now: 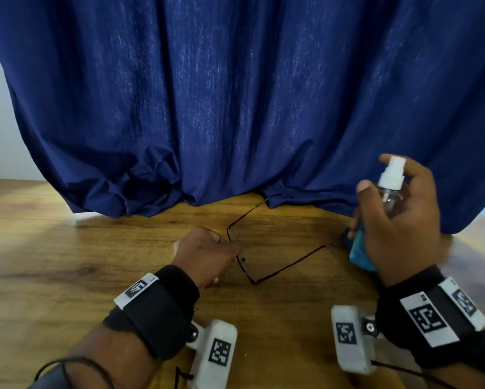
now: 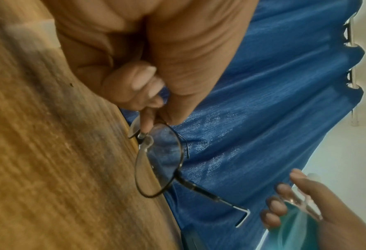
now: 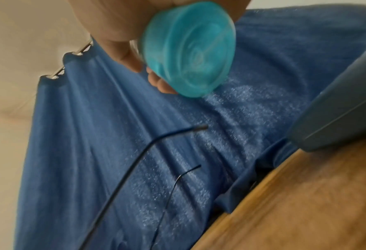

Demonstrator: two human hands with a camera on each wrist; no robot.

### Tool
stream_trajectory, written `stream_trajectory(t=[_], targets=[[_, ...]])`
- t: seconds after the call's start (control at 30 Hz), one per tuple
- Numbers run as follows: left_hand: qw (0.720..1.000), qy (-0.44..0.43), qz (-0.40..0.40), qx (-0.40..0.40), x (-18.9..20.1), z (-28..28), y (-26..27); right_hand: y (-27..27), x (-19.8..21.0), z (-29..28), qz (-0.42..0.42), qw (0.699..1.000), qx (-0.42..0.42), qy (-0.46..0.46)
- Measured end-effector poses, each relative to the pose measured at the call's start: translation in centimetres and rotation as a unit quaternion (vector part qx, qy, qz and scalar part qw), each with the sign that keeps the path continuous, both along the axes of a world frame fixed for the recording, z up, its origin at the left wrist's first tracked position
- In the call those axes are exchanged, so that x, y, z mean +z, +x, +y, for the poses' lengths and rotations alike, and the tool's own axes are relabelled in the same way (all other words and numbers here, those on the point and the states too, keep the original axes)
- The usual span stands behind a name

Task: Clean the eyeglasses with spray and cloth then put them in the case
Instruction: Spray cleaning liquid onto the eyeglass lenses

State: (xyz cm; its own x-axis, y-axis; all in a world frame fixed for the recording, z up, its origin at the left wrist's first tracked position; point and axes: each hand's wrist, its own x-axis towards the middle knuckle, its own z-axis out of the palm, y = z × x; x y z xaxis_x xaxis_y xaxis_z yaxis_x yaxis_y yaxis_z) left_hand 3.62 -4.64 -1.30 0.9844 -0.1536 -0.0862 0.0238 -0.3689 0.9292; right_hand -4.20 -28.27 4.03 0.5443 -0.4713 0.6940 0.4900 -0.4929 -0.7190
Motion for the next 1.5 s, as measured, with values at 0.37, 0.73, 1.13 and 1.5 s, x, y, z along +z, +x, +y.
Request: stream_trajectory(t=[0.37,0.73,1.13,1.5], targets=[[0.997,0.069,0.011,-0.016,0.0,0.2,0.4,-0.4,-1.0,3.7,0.054,0.987,0.127,-0.083],[0.996,0.012,-0.047,0.073,3.4,7.1,3.1,-0.3,-1.5,3.9,0.083,0.982,0.157,-0.056],[0.993,0.12,0.015,-0.004,1.2,7.7,4.1,-0.3,-1.7,4.6,0.138,0.969,0.194,-0.063],[0.946,-0.28,-0.096,-0.133,2.6,0.8,-0.2,-0.6,-1.9,5.1,0.274,0.902,0.328,-0.068]])
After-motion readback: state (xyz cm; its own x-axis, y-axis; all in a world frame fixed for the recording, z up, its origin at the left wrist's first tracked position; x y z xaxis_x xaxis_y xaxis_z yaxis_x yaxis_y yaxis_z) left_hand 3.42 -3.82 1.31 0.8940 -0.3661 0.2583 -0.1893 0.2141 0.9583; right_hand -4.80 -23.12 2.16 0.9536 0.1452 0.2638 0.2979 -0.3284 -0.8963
